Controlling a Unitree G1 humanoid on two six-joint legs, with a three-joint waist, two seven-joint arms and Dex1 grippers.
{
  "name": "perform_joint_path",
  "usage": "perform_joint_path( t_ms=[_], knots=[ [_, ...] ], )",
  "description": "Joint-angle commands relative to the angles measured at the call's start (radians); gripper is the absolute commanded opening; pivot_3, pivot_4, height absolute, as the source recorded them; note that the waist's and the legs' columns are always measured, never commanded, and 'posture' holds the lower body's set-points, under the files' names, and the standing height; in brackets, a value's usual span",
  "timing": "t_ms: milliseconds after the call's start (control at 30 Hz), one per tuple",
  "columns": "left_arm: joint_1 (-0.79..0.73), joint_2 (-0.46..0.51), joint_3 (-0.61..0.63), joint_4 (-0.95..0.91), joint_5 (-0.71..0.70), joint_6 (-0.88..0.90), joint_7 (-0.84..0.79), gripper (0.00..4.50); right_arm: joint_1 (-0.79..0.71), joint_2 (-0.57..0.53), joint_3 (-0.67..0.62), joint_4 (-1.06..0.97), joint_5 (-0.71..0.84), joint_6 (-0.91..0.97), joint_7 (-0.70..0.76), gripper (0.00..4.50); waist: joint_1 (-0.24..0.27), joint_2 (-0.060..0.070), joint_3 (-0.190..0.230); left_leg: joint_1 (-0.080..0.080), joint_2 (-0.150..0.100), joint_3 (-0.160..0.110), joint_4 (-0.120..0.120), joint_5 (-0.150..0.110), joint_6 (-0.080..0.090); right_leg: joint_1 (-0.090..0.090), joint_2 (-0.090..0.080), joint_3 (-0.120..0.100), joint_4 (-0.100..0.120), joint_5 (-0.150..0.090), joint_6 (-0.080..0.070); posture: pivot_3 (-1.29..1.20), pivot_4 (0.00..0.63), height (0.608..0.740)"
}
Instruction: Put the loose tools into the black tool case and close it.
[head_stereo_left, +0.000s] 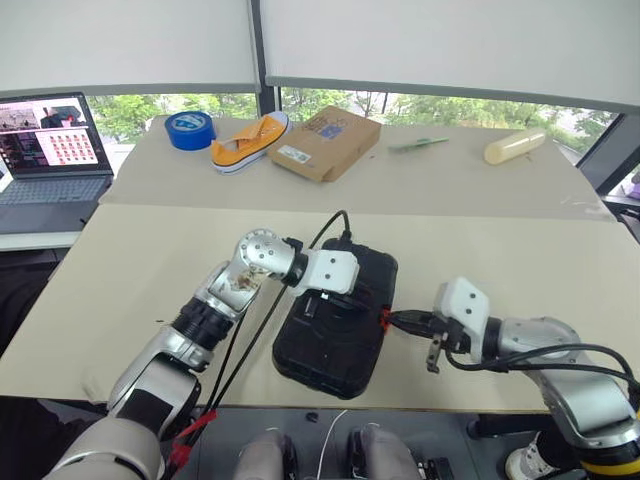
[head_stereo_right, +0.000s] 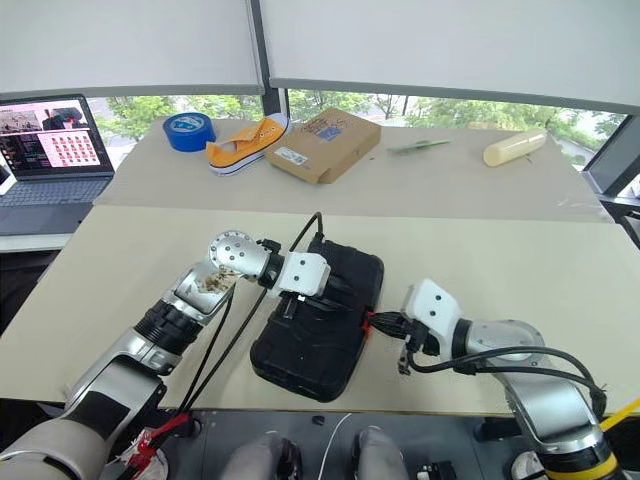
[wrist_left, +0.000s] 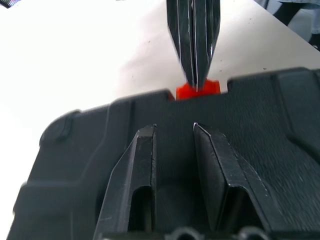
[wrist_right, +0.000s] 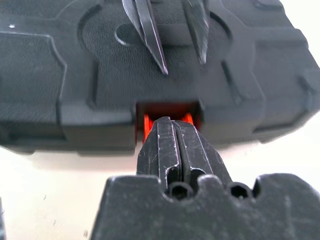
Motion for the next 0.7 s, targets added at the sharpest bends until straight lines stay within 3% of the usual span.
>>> perform_joint_path(
  t_ms=[33, 133, 233, 300, 367, 467, 700],
  knots=[
    [0.088, 0.124, 0.071, -0.036, -0.034, 0.144, -0.037, 1.98, 0.029, -0.075, -0.171, 0.008, 0.115, 0.022, 0.101, 0.84, -0.001, 0.000, 0.000, 0.000, 0.000, 0.000, 0.000, 0.000, 0.000, 0.000, 0.000, 0.000, 0.000, 0.000, 0.000, 0.00, 0.150, 0.731],
    [0.225, 0.325, 0.285, -0.225, -0.245, 0.370, -0.108, 2.92, 0.067, -0.169, -0.336, 0.058, 0.276, 0.081, 0.277, 1.77, -0.017, 0.003, 0.001, 0.001, 0.001, 0.000, -0.002, 0.000, 0.000, -0.001, 0.000, 0.001, 0.000, 0.000, 0.000, 0.00, 0.150, 0.731],
    [0.373, 0.495, 0.454, -0.355, -0.411, 0.534, -0.166, 4.10, 0.108, -0.246, -0.406, 0.152, 0.321, 0.093, 0.405, 2.95, -0.025, 0.003, 0.004, 0.003, 0.004, -0.001, -0.007, 0.002, -0.004, -0.002, 0.002, 0.000, 0.000, -0.001, -0.004, 0.00, 0.150, 0.731],
    [0.460, 0.565, 0.541, -0.389, -0.464, 0.588, -0.174, 4.50, 0.125, -0.279, -0.418, 0.227, 0.309, 0.070, 0.461, 3.53, -0.017, 0.004, 0.007, 0.002, 0.003, -0.001, -0.010, 0.004, -0.007, -0.002, 0.001, -0.001, 0.000, -0.002, -0.002, 0.00, 0.150, 0.731],
    [0.528, 0.598, 0.621, -0.378, -0.473, 0.599, -0.148, 4.50, 0.112, -0.286, -0.410, 0.300, 0.288, 0.032, 0.483, 4.17, 0.000, 0.004, 0.009, 0.002, 0.003, -0.001, -0.010, 0.004, -0.007, -0.002, 0.000, -0.001, -0.002, -0.005, 0.002, 0.00, 0.150, 0.731],
    [0.591, 0.614, 0.701, -0.359, -0.478, 0.602, -0.107, 4.50, 0.086, -0.294, -0.393, 0.375, 0.280, 0.008, 0.519, 4.17, 0.015, 0.008, 0.011, 0.000, 0.000, -0.001, -0.010, 0.003, -0.006, -0.003, -0.004, -0.002, -0.004, -0.005, 0.002, 0.00, 0.150, 0.731],
    [0.620, 0.591, 0.722, -0.367, -0.486, 0.591, -0.044, 4.50, 0.031, -0.298, -0.356, 0.398, 0.288, 0.004, 0.548, 4.17, 0.015, 0.013, 0.015, -0.006, 0.000, -0.002, -0.010, 0.003, -0.006, -0.005, -0.005, -0.004, -0.010, 0.001, -0.002, 0.00, 0.150, 0.731]
  ],
)
